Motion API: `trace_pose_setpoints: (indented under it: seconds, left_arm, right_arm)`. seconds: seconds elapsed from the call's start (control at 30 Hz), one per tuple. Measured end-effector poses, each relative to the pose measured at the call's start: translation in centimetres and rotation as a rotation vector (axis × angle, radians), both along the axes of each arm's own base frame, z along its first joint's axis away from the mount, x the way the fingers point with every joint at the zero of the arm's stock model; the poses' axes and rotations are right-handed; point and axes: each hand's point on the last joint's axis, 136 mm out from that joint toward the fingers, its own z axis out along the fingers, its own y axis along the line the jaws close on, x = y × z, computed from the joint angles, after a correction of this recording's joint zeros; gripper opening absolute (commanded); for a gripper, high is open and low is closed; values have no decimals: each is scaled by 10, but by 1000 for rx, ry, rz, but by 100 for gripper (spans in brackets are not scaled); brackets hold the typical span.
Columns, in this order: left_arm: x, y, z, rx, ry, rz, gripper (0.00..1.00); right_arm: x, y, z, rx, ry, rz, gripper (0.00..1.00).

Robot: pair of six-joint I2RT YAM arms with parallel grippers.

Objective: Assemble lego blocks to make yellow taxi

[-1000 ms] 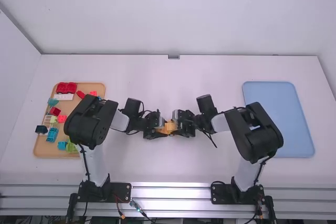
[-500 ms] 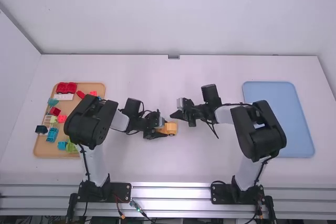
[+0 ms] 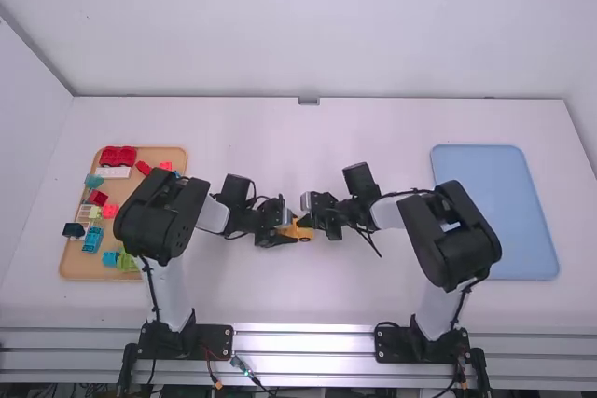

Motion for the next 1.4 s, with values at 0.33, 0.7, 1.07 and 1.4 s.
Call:
trace_pose_setpoints:
  seconds: [0.33, 0.7, 1.07, 1.4]
  left_arm:
    - [0, 0, 0, 0, 0, 0, 56]
    - [0, 0, 0, -2, 1, -2, 56]
    - [-1, 0, 0, -2, 2, -1, 55]
    - [-1, 0, 0, -4, 6, -3, 56]
  right_arm:
    - [7, -2, -6, 3, -5, -19, 0]
    - [3, 3, -10, 31, 32, 3, 0]
    - [2, -2, -13, 101, 98, 31, 0]
    - [3, -2, -11, 123, 54, 46, 0]
